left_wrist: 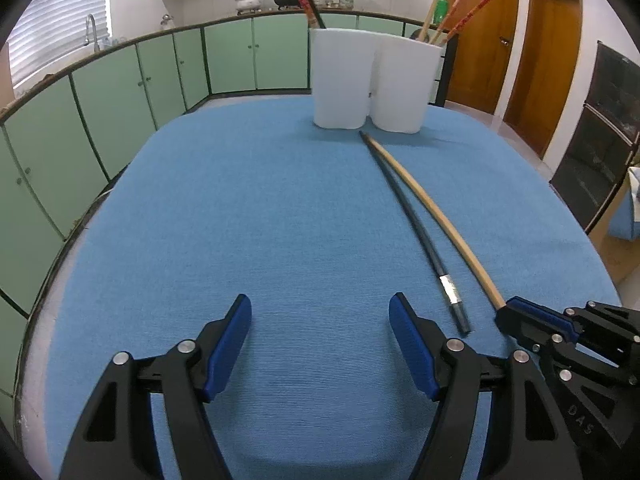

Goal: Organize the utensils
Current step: 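Close the right gripper on the long plain wooden chopstick, then grasp the black chopstick with the left gripper while the right gripper holds the wooden one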

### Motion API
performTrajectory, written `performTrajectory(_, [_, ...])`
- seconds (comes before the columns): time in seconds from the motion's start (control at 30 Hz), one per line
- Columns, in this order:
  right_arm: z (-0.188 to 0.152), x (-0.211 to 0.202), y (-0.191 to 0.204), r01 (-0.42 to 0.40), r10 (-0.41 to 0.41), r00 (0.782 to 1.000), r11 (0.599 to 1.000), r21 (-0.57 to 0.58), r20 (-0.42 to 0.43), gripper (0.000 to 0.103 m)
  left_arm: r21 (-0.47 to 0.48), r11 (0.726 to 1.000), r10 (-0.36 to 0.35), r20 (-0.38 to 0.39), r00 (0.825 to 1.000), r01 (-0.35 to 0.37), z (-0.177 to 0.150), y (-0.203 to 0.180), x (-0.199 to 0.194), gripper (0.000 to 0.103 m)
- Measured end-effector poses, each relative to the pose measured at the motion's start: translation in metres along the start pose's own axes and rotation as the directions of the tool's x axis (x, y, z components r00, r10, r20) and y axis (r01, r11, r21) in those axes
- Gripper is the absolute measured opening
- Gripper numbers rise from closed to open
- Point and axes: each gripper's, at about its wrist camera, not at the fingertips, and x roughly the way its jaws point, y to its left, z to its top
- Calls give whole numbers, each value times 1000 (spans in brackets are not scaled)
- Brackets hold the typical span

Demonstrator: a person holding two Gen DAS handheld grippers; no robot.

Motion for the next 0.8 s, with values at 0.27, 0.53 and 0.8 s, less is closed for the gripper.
performTrajectory(0.27, [-12, -13, -33, 52, -53, 999, 996, 69, 4, 6, 8, 997, -72, 2, 997, 72, -2, -24, -4, 70])
performTrajectory(0.53, [-13, -15, -49, 54, -56, 998, 994, 93, 10, 6, 56, 996, -62, -31, 998, 64, -4, -51, 5, 66])
performTrajectory(0.8, [-12, -12, -50, 41, -41, 999, 995, 86, 2, 7, 84, 996, -27, -39, 999, 30, -3, -59, 6, 36])
